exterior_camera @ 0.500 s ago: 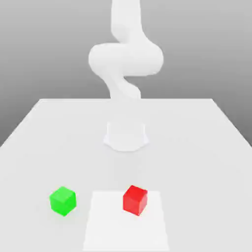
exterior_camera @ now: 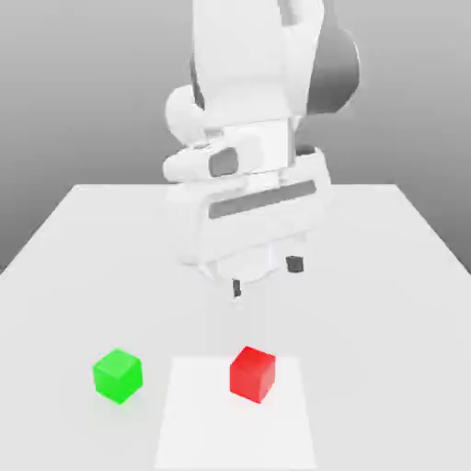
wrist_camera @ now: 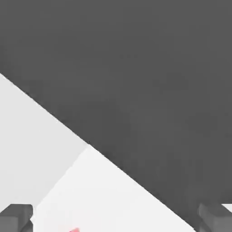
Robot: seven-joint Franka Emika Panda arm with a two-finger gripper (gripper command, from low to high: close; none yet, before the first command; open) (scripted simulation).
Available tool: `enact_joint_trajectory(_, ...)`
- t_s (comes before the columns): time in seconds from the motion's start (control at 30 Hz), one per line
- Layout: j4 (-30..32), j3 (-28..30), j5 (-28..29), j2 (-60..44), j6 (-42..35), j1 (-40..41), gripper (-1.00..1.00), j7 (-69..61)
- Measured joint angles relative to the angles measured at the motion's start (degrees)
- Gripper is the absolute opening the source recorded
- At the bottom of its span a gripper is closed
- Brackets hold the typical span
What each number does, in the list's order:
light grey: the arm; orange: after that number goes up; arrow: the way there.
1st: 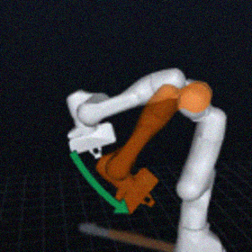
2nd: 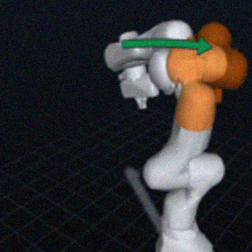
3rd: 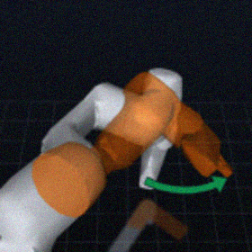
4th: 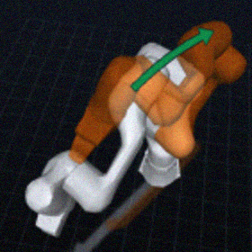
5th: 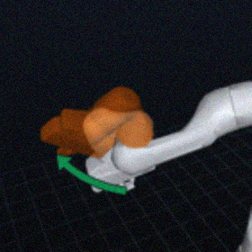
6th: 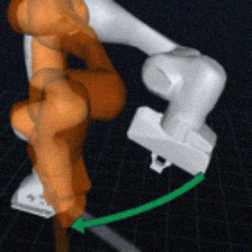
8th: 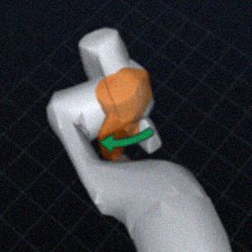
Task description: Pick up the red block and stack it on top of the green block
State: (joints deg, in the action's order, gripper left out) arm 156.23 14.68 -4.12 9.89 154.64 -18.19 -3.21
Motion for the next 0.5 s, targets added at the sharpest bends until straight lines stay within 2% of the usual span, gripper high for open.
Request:
enact_joint_trajectory(0.13, 5.15, 0.1, 4.23, -7.0, 5.2, -0.33, 0.0, -6.87)
enact_joint_trajectory(0.2, 5.49, -0.07, 4.17, -9.32, 7.08, -0.36, 0.0, -8.38)
enact_joint_trajectory(0.37, 4.67, -1.5, -0.16, -14.82, 11.64, -0.03, 0.0, -12.08)
enact_joint_trajectory(0.5, 4.06, -5.0, -4.81, -19.57, 15.54, 2.37, 0.0, -15.46)
